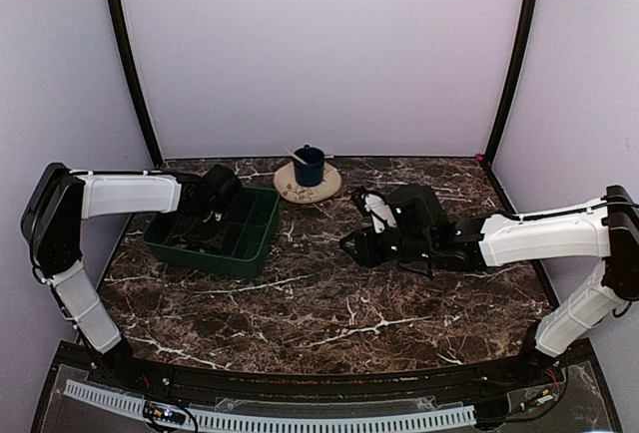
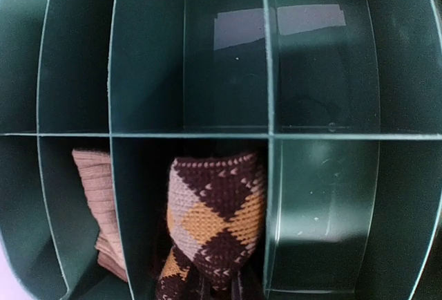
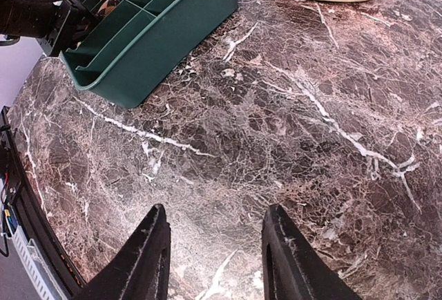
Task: Roll the socks
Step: Place the sock in the storage box.
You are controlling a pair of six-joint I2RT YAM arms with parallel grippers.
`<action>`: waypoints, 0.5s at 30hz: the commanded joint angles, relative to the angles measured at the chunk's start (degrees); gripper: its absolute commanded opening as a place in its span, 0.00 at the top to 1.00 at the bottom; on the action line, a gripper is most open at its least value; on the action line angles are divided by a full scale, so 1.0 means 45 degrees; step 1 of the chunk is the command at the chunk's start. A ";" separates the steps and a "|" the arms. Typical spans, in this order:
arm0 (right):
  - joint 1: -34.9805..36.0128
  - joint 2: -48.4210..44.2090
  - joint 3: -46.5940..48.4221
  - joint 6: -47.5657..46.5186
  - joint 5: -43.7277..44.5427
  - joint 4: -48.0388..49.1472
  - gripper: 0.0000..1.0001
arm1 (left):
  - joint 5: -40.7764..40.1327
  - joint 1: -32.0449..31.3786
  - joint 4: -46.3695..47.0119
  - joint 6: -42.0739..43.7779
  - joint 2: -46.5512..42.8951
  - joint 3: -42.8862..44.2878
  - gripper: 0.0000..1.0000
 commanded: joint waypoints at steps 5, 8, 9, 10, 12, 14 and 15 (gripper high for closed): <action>0.0092 0.0132 0.0249 -0.0275 0.0011 0.0226 0.58 | 0.2345 0.1170 0.0571 0.0295 -0.0238 -0.0175 1.00; 0.0092 0.0302 0.0434 -0.0287 -0.0043 0.0168 0.58 | 0.2896 0.1626 0.0655 0.0435 -0.0325 -0.0156 1.00; 0.0092 0.0365 0.0516 -0.0315 -0.0065 0.0135 0.58 | 0.3104 0.1784 0.0678 0.0462 -0.0343 -0.0145 1.00; 0.0092 0.0424 0.0592 -0.0334 -0.0080 0.0104 0.58 | 0.3335 0.1948 0.0690 0.0507 -0.0350 -0.0156 1.00; 0.0092 0.0546 0.0729 -0.0363 -0.0101 0.0040 0.58 | 0.3758 0.2217 0.0718 0.0592 -0.0289 -0.0132 1.00; 0.0092 0.0644 0.0863 -0.0396 -0.0121 -0.0021 0.58 | 0.4015 0.2365 0.0782 0.0726 -0.0165 -0.0141 1.00; 0.0092 0.0686 0.0911 -0.0415 -0.0109 -0.0057 0.58 | 0.4149 0.2404 0.0786 0.0804 -0.0071 -0.0099 1.00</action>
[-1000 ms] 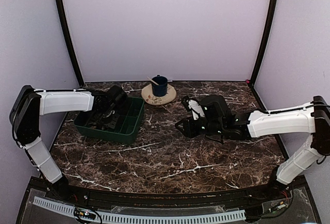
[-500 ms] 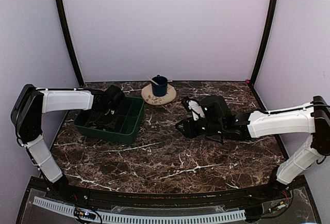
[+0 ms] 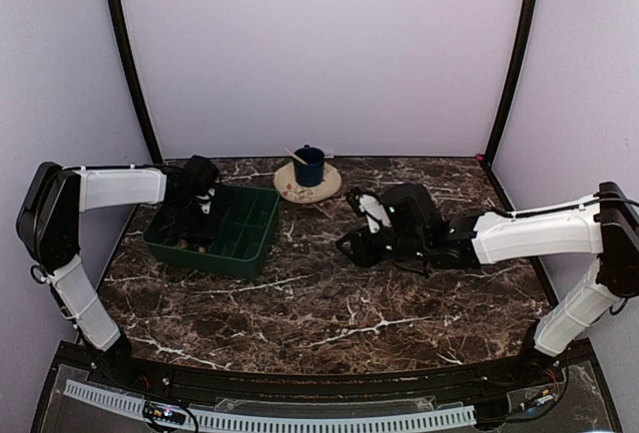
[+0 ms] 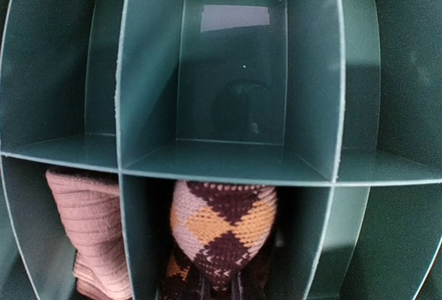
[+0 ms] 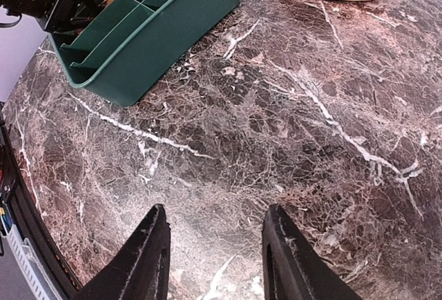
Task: Roll the socks
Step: Place the sock in the storage box.
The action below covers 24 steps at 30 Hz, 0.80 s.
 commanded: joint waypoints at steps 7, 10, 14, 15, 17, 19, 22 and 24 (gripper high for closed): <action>0.0092 0.0506 0.0840 -0.0272 -0.0040 -0.0117 0.58 | 0.1588 0.0493 0.0203 0.0607 0.0521 0.0006 0.99; 0.0092 0.0642 0.0945 -0.0306 -0.0047 -0.0207 0.58 | 0.1641 0.0570 0.0276 0.0614 0.0530 -0.0057 0.83; 0.0074 0.0806 0.1037 -0.0314 -0.0060 -0.0211 0.57 | 0.1617 0.0602 0.0222 0.0603 0.0234 -0.0058 0.63; 0.0072 0.0847 0.1075 -0.0316 -0.0055 -0.0212 0.56 | 0.1615 0.0596 0.0206 0.0597 0.0059 -0.0058 0.60; 0.0072 0.0871 0.1181 -0.0353 -0.0095 -0.0245 0.56 | 0.1524 0.0593 0.0170 0.0588 -0.0325 -0.0033 0.56; 0.0072 0.1130 0.1336 -0.0391 -0.0117 -0.0269 0.56 | 0.1353 0.0599 0.0078 0.0583 -0.0773 0.0060 0.55; 0.0072 0.1351 0.1579 -0.0445 -0.0132 -0.0356 0.56 | 0.1253 0.0592 -0.0074 0.0577 -0.1482 0.0350 0.54; 0.0071 0.1475 0.1787 -0.0488 -0.0143 -0.0445 0.56 | 0.1253 0.0593 -0.0096 0.0575 -0.2024 0.0603 0.53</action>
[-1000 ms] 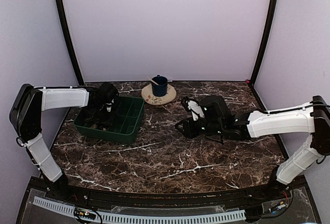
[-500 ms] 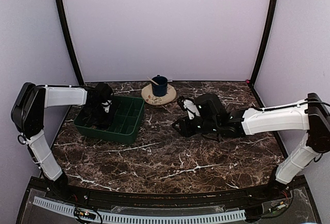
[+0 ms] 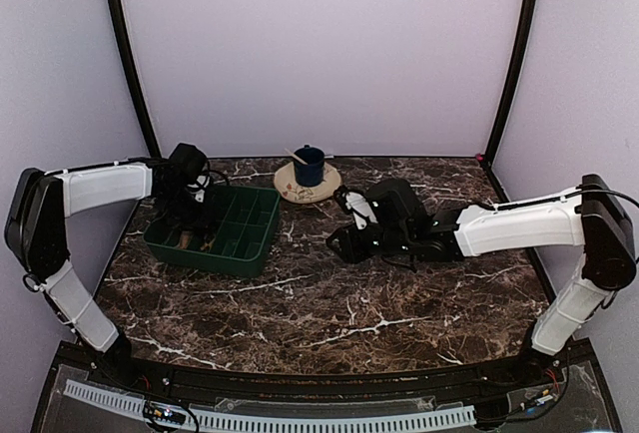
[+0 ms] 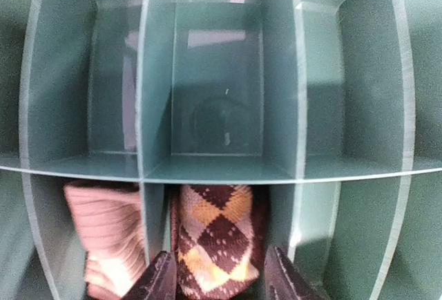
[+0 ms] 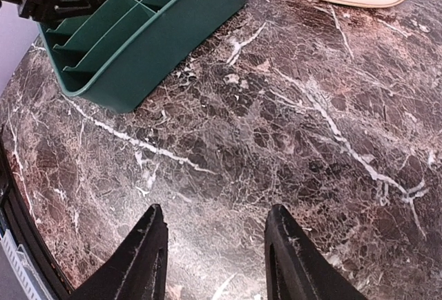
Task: Roll the socks
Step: Place the sock in the storage box, then reset both arms
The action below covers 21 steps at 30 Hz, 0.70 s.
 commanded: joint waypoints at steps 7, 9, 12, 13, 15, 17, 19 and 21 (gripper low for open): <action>0.0026 0.0227 0.1057 -0.0396 0.0609 -0.0305 0.55 | -0.0088 -0.0005 0.1435 0.0402 -0.3815 0.0266 0.53; -0.0137 0.0049 0.0911 -0.0484 0.1239 -0.0204 0.54 | -0.0478 -0.0037 0.3014 0.0736 -0.4996 -0.0781 0.53; -0.0766 -0.0141 0.0331 -0.0579 0.2577 0.0214 0.53 | -0.1146 -0.0052 0.5891 0.1247 -0.6948 -0.2875 0.51; -0.1087 -0.0465 0.0117 -0.0576 0.3049 0.0321 0.52 | -0.1443 -0.0067 0.7042 0.1458 -0.7549 -0.3635 0.50; -0.1794 -0.0765 -0.0266 -0.0577 0.4423 0.0411 0.48 | -0.2241 -0.0068 0.9333 0.1891 -0.8880 -0.5158 0.47; -0.2526 -0.0952 -0.0648 -0.0636 0.5434 0.0468 0.44 | -0.2731 -0.0040 1.1693 0.2656 -0.9558 -0.6583 0.45; -0.3255 -0.1175 -0.1008 -0.0573 0.6298 0.0622 0.40 | -0.2988 -0.0047 1.3455 0.3369 -0.9641 -0.7470 0.44; -0.3836 -0.1409 -0.1352 -0.0451 0.6937 0.0821 0.37 | -0.3676 -0.0018 1.4289 0.3766 -0.9162 -0.7691 0.44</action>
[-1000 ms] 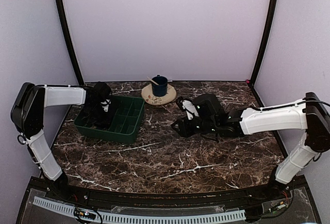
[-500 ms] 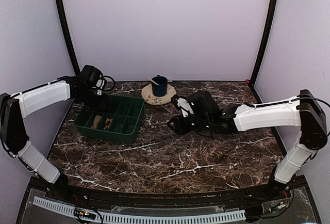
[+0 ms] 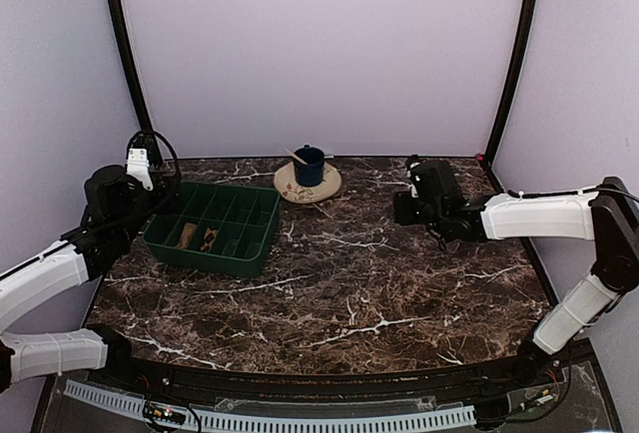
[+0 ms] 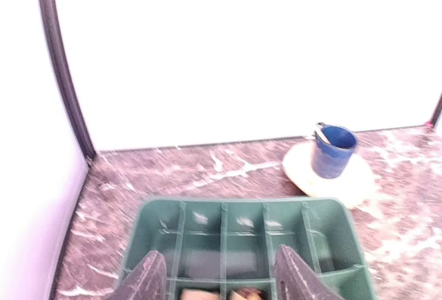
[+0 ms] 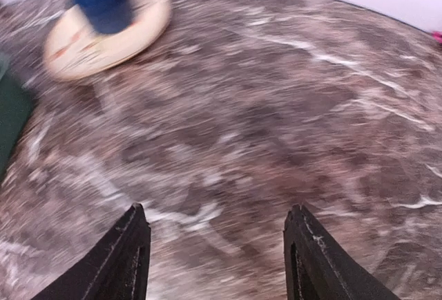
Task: Roll the socks
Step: Reset both arms
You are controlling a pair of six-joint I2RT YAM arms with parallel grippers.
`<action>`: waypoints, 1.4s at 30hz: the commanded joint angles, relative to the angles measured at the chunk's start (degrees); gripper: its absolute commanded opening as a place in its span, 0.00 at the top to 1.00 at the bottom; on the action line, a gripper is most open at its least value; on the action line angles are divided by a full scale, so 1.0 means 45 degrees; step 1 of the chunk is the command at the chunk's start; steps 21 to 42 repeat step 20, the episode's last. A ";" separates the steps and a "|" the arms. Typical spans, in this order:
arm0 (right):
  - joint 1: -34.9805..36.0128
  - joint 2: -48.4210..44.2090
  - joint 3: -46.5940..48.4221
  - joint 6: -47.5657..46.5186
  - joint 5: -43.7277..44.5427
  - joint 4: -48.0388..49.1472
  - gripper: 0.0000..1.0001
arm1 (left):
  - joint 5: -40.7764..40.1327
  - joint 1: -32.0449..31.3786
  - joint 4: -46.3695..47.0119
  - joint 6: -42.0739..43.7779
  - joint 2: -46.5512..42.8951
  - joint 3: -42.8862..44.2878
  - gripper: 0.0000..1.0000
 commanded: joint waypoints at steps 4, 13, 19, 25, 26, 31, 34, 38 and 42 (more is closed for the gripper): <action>-0.1474 -0.0906 -0.0779 0.0259 0.3707 0.0475 0.31 | -0.3170 0.0213 0.5405 0.1568 0.1710 -0.0699 0.43; -0.1510 -0.0782 -0.0665 0.0876 0.4718 -0.0026 0.22 | -0.1938 0.2157 0.9271 0.2327 0.3262 -0.1500 0.38; -0.1462 -0.1112 -0.1035 0.1016 0.4509 0.0293 0.23 | -0.0991 0.2363 0.9401 0.2168 0.3494 -0.1634 0.38; -0.1468 -0.1194 -0.1075 0.1022 0.4511 0.0336 0.21 | -0.0986 0.2366 0.9406 0.2160 0.3533 -0.1624 0.38; -0.1468 -0.1194 -0.1075 0.1022 0.4511 0.0336 0.21 | -0.0986 0.2366 0.9406 0.2160 0.3533 -0.1624 0.38; -0.1468 -0.1194 -0.1075 0.1022 0.4511 0.0336 0.21 | -0.0986 0.2366 0.9406 0.2160 0.3533 -0.1624 0.38; -0.1468 -0.1194 -0.1075 0.1022 0.4511 0.0336 0.21 | -0.0986 0.2366 0.9406 0.2160 0.3533 -0.1624 0.38; -0.1468 -0.1194 -0.1075 0.1022 0.4511 0.0336 0.21 | -0.0986 0.2366 0.9406 0.2160 0.3533 -0.1624 0.38; -0.1468 -0.1194 -0.1075 0.1022 0.4511 0.0336 0.21 | -0.0986 0.2366 0.9406 0.2160 0.3533 -0.1624 0.38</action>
